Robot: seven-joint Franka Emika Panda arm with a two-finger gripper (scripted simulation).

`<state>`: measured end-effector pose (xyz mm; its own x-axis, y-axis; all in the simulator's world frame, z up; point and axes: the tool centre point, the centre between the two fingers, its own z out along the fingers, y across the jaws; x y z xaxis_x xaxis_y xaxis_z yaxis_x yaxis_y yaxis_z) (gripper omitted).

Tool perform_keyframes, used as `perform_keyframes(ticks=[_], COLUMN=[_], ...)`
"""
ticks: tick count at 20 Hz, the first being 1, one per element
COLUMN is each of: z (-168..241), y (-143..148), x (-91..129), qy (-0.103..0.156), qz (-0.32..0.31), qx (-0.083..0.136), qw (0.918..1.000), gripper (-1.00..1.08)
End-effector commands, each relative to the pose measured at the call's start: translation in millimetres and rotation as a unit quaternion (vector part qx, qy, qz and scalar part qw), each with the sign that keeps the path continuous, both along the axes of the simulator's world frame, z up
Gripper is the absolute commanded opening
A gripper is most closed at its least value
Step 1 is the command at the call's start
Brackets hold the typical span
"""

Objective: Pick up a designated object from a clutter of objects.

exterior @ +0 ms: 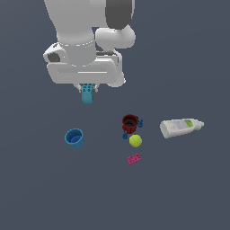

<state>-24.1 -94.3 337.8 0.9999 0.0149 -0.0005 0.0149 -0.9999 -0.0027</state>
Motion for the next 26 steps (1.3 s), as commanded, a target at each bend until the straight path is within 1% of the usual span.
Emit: perform_keyframes(ticks=[1,6,13,19,26], z=[17,45,72,84,88], y=[-19,-51,-81,-95,-99], x=[7,19,32,39,41], qy=[0.0,0.0,0.0,0.0,0.0], qz=[0.001,0.001,0.001,0.001,0.001], qx=[-0.001,-0.001,-0.001,-0.002,-0.002], qw=[1.0,1.0,1.0,1.0,1.0], gripper=[-1.0,-1.0,-1.0,-1.0,-1.0])
